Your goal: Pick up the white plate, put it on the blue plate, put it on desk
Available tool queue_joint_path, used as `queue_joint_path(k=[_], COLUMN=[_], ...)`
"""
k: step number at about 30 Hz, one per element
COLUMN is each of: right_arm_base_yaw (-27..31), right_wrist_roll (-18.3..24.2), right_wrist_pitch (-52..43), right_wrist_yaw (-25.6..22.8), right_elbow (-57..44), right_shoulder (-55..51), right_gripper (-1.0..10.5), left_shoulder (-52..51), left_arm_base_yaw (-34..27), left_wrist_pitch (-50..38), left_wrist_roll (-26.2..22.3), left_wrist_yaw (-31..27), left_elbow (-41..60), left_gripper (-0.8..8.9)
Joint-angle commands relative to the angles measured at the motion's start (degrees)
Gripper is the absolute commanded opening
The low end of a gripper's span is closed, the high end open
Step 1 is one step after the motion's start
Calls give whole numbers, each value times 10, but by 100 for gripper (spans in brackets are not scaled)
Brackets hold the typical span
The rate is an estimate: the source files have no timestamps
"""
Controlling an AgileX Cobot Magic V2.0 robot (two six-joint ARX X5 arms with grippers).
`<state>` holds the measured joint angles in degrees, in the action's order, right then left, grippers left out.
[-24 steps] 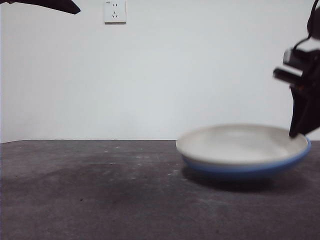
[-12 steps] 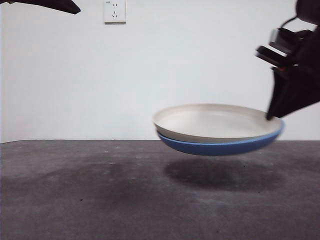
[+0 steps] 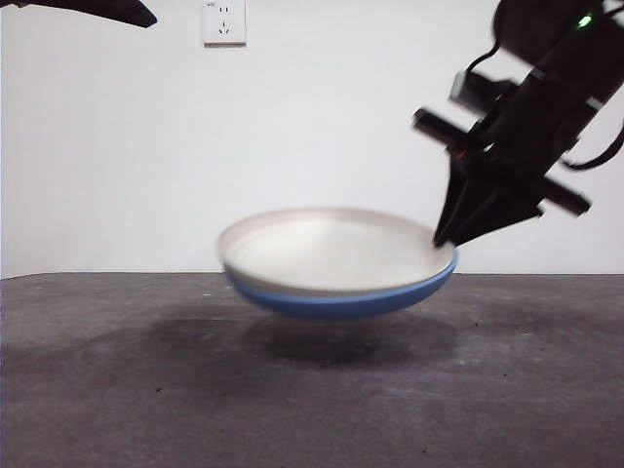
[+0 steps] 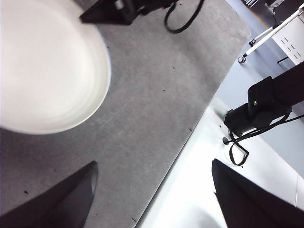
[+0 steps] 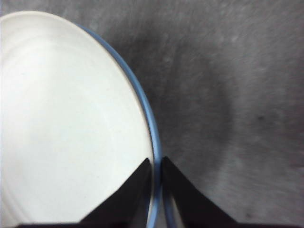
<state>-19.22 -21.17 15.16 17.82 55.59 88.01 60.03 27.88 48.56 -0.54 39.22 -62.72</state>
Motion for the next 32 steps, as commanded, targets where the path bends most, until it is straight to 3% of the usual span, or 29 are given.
queue_joint_path(k=[1, 7, 18, 23, 32], right_arm_base_yaw=[-13, -23, -24, -24, -24], right_wrist_roll=[-34, -56, -59, -59, -52], right_wrist_pitch=[-27, -66, -87, -79, -64], right_wrist_yaw=[1, 1, -3, -2, -2], right_elbow=[14, 15, 16, 16, 16], right_shoulder=[31, 83, 113, 112, 58], right_gripper=[13, 13, 23, 274, 292], left_shoulder=[2, 2, 2, 2, 2], left_arm_base_yaw=[3, 3, 3, 3, 3], left_wrist_pitch=[-4, -3, -1, -1, -1], left_wrist_roll=[-5, -5, -5, -5, -5], left_wrist_yaw=[3, 3, 3, 3, 3], left_elbow=[-5, -5, -5, -5, -5], left_gripper=[373, 373, 373, 373, 373])
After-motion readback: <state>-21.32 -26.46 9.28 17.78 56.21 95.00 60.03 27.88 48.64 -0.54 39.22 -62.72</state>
